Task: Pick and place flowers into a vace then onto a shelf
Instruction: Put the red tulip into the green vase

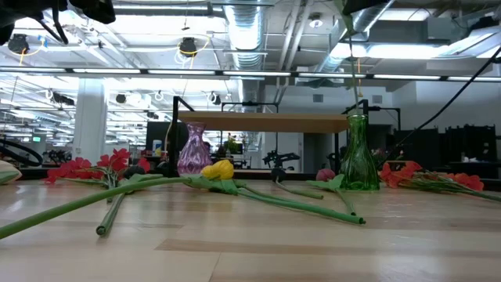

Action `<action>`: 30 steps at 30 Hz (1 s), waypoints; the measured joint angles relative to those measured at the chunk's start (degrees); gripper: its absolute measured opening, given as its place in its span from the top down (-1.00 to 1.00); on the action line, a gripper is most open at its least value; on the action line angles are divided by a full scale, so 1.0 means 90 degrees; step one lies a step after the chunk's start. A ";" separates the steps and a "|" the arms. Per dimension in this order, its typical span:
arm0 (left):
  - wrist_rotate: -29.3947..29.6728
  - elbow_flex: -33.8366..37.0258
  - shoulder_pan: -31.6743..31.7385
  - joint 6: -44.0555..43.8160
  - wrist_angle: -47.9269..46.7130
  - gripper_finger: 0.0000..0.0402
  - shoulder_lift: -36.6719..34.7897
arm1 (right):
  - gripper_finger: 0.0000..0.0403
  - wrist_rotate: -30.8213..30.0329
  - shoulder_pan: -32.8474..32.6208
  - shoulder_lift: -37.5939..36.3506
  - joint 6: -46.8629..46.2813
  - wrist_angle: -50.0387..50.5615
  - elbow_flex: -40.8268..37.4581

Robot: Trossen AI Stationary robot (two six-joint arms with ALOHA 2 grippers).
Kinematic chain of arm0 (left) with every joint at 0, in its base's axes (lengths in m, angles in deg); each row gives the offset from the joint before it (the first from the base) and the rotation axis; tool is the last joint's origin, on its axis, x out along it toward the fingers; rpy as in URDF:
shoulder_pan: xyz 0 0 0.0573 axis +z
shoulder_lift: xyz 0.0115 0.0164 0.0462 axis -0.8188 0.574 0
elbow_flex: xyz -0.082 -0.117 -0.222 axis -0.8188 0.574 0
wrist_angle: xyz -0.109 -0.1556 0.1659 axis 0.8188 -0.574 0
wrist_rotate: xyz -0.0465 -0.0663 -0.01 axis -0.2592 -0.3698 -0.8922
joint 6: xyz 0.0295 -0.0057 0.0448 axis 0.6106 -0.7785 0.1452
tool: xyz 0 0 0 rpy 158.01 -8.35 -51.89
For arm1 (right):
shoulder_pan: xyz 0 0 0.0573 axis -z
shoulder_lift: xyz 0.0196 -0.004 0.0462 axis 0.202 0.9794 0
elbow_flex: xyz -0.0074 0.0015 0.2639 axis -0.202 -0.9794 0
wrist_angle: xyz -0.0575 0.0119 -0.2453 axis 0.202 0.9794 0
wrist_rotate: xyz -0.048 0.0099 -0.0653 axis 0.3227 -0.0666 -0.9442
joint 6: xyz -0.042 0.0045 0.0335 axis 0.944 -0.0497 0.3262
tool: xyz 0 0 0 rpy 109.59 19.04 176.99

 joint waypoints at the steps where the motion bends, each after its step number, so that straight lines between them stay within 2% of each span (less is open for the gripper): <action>1: 0.0000 0.0000 0.0000 0.0000 0.0000 0.37 0.0002 | 1.00 0.0000 0.0001 0.0001 -0.0116 0.0122 0.0000; 6: -0.0002 0.0000 -0.0002 0.0000 0.0000 0.37 0.0001 | 1.00 0.0101 -0.0002 0.0001 -0.0550 0.0564 0.0000; 16: -0.0002 0.0000 0.0001 0.0000 0.0000 0.37 0.0002 | 1.00 0.1531 -0.0002 0.0001 -0.0695 0.0690 0.0000; 24: -0.0002 0.0000 0.0001 0.0000 0.0000 0.37 0.0002 | 1.00 0.2289 -0.0002 0.0001 -0.0839 0.0861 -0.0002; 30: -0.0002 0.0000 -0.0001 0.0000 0.0001 0.37 0.0000 | 0.97 0.2337 -0.0002 0.0001 -0.0961 0.1036 -0.0005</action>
